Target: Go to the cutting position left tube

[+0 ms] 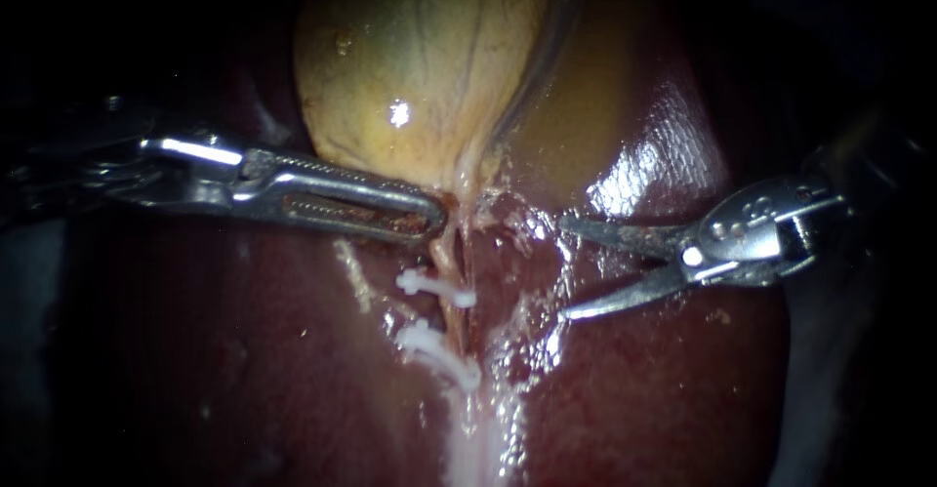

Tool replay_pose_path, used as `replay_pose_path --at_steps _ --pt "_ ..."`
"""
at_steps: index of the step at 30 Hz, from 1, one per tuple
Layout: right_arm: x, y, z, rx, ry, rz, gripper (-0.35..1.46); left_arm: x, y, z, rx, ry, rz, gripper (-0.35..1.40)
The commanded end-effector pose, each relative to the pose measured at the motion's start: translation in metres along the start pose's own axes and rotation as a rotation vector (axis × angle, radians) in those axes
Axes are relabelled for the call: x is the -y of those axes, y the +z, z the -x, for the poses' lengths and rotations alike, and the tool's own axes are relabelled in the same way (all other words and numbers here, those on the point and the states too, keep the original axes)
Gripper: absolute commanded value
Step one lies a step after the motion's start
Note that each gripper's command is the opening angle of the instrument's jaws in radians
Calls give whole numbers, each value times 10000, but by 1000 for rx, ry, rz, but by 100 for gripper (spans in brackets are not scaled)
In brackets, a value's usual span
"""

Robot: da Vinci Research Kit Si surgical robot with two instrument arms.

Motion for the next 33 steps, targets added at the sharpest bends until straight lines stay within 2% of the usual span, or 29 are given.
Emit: replay_pose_path --at_steps 1,5,13,16,23,33 --pt "0 1 0 0 0 0 143 -2 -2 -1 1 -1 2 -35" --pt "0 1 -1 0 0 1 143 -11 -20 -5 6 -5 13 -35" --pt "1 2 -1 0 0 1 143 -38 -59 -19 -11 -25 -3 -35" --pt "2 3 -2 1 1 4 143 -42 -63 -20 -10 -21 -2 -35" --pt "7 10 -5 -7 1 -11 143 -39 -63 -19 -12 -20 -4 -35" --pt "21 53 3 -17 -17 -39 143 -36 -63 -20 -12 -20 -4 -35"
